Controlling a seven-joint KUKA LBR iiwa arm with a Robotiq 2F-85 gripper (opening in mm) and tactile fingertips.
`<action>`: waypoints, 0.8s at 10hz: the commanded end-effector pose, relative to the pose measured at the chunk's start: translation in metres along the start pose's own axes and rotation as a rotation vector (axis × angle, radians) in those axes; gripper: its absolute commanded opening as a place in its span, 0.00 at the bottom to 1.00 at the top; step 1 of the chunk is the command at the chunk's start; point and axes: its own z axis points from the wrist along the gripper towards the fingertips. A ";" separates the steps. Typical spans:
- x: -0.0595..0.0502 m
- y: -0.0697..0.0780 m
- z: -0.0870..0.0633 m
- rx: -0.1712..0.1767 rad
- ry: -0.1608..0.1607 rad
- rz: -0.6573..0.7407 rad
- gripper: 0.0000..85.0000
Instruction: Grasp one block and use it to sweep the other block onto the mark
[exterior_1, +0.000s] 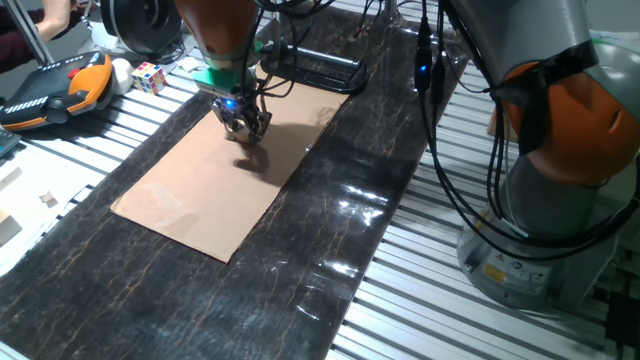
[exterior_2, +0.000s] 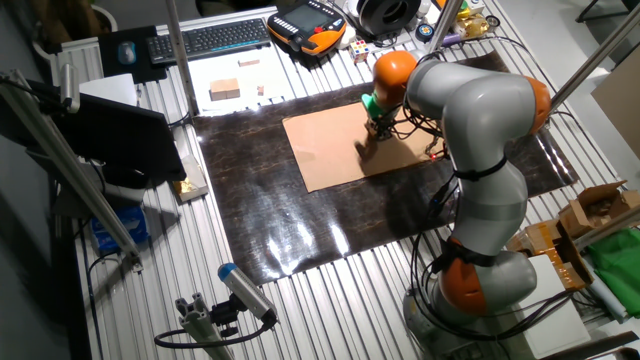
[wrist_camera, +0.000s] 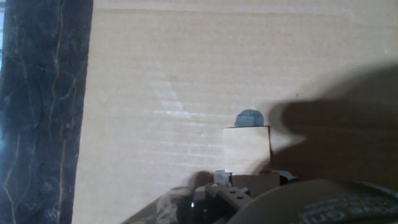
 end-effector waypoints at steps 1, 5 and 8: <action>0.003 0.003 -0.007 0.004 0.005 0.003 0.01; 0.013 0.008 -0.007 0.002 0.003 -0.004 0.01; 0.009 0.008 -0.006 0.004 0.000 -0.018 0.01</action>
